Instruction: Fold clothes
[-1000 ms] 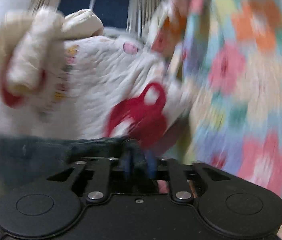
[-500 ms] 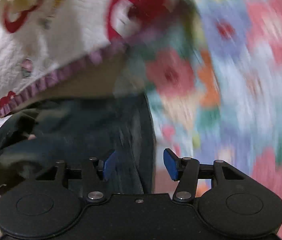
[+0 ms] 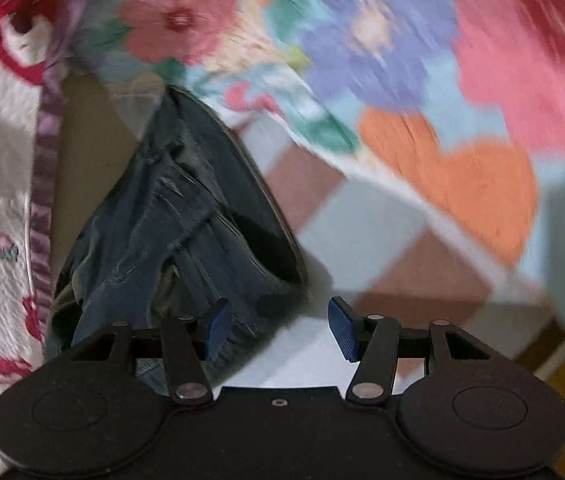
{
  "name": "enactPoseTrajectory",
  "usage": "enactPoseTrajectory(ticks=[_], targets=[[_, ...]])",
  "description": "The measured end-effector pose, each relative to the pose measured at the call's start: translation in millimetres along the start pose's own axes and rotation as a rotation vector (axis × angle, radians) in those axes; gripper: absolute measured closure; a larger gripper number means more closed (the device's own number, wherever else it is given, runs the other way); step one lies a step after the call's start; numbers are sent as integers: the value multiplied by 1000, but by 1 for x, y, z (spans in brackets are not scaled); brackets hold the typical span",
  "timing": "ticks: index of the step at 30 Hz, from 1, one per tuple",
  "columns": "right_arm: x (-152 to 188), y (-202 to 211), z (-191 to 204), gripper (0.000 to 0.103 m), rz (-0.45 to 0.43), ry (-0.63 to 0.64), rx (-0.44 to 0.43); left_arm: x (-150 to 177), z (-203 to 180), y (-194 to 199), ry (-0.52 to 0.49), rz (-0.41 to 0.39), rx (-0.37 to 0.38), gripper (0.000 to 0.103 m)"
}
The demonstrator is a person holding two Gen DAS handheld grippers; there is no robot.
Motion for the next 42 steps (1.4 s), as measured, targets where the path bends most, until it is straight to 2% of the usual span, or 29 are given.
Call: enactPoseTrajectory(ticks=[2, 5, 7, 9, 11, 12, 13, 14, 15, 18, 19, 20, 21, 22, 23, 25, 29, 32, 33, 34, 35, 36, 40, 42], targets=[[6, -5, -5, 44, -27, -52, -28, 5, -3, 0, 8, -5, 11, 33], [4, -10, 2, 44, -73, -41, -55, 8, -12, -10, 7, 9, 34, 33], [3, -18, 11, 41, -119, 18, -89, 8, -20, -18, -4, 20, 49, 33], [1, -28, 22, 30, -175, 90, -133, 6, -28, -24, -26, 7, 50, 33], [-3, -38, 33, 33, -196, 164, -145, 5, -35, -31, -48, 4, 52, 33], [-4, -42, 38, 50, -198, 201, -144, 6, -38, -33, -57, 5, 49, 33], [-4, -41, 43, 73, -192, 251, -127, 6, -40, -34, -66, 7, 43, 33], [-5, -35, 50, 87, -217, 334, -105, 6, -41, -33, -73, 6, 39, 33], [-9, -26, 58, 88, -255, 406, -95, 6, -42, -32, -79, 2, 36, 33], [-36, 32, 99, 93, -476, 542, -145, 9, -46, -24, -92, 5, 62, 33], [-46, 61, 118, 101, -577, 600, -155, 10, -48, -22, -95, 7, 72, 33], [-55, 89, 134, 103, -689, 662, -139, 11, -50, -19, -99, 9, 83, 33], [-64, 109, 140, 103, -799, 730, -63, 12, -52, -16, -103, 11, 93, 32], [-74, 116, 137, 103, -830, 781, 4, 13, -53, -14, -107, 13, 104, 31], [-85, 117, 129, 103, -820, 785, 39, 14, -55, -11, -110, 14, 114, 29], [-103, 98, 91, 103, -624, 584, -43, 17, -59, -9, -127, 22, 118, 29], [-87, 71, 76, 95, -466, 484, -69, 20, -63, -27, -151, 52, 50, 29], [-75, 51, 65, 94, -347, 409, -87, 19, -62, -40, -154, 73, -1, 28], [-71, 45, 61, 89, -308, 384, -93, 19, -62, -44, -174, 80, -34, 26], [-66, 39, 58, 75, -269, 359, -99, 18, -61, -47, -189, 80, -60, 22], [-62, 33, 55, 66, -229, 334, -105, 17, -59, -49, -198, 74, -80, 14], [-58, 27, 52, 53, -190, 308, -111, 17, -58, -50, -201, 71, -87, 14], [-43, 12, 42, 47, -34, 215, -136, 14, -52, -55, -172, 68, -73, 11], [-37, 14, 44, 47, 27, 181, -172, 12, -49, -57, -138, 72, -75, 18]])
Point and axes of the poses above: each gripper's, at about its wrist camera, not at the fingertips, and y roughly against the way its jaws point, z to its left, x to its underside, the point moved 7 cm from there along -y, roughly the way its jaws point, and after that the axes turned 7 degrees about -z, right-handed, at the moved point
